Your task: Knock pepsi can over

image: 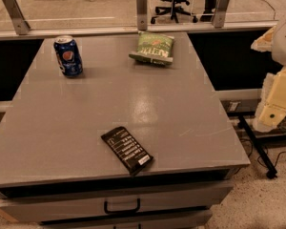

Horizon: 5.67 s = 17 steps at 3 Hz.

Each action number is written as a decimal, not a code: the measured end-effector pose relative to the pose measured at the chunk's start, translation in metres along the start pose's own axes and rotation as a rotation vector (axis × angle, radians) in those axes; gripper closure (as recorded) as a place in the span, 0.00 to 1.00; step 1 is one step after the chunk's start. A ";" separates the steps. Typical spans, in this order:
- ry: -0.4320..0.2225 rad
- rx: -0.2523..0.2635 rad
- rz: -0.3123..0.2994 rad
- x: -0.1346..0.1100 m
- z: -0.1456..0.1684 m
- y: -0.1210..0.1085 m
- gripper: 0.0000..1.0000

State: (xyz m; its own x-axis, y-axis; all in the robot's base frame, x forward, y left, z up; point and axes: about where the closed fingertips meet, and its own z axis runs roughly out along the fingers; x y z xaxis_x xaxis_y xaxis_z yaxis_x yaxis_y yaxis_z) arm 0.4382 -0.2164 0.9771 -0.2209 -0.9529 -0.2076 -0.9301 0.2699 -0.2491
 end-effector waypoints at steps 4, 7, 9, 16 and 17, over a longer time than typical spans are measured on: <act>-0.422 -0.038 -0.278 -0.227 0.078 -0.025 0.00; -0.746 -0.061 -0.247 -0.319 0.118 -0.098 0.00; -0.918 -0.148 -0.216 -0.421 0.148 -0.112 0.00; -0.787 -0.077 -0.048 -0.394 0.160 -0.136 1.00; -0.604 0.003 -0.192 -0.362 0.140 -0.138 1.00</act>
Offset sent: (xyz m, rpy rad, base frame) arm 0.0390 0.1084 0.0108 0.1958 -0.1385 0.2177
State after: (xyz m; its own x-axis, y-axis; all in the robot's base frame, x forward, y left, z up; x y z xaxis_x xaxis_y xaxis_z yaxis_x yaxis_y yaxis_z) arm 0.6880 0.1102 0.9538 0.1549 -0.7388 -0.6558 -0.9357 0.1032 -0.3373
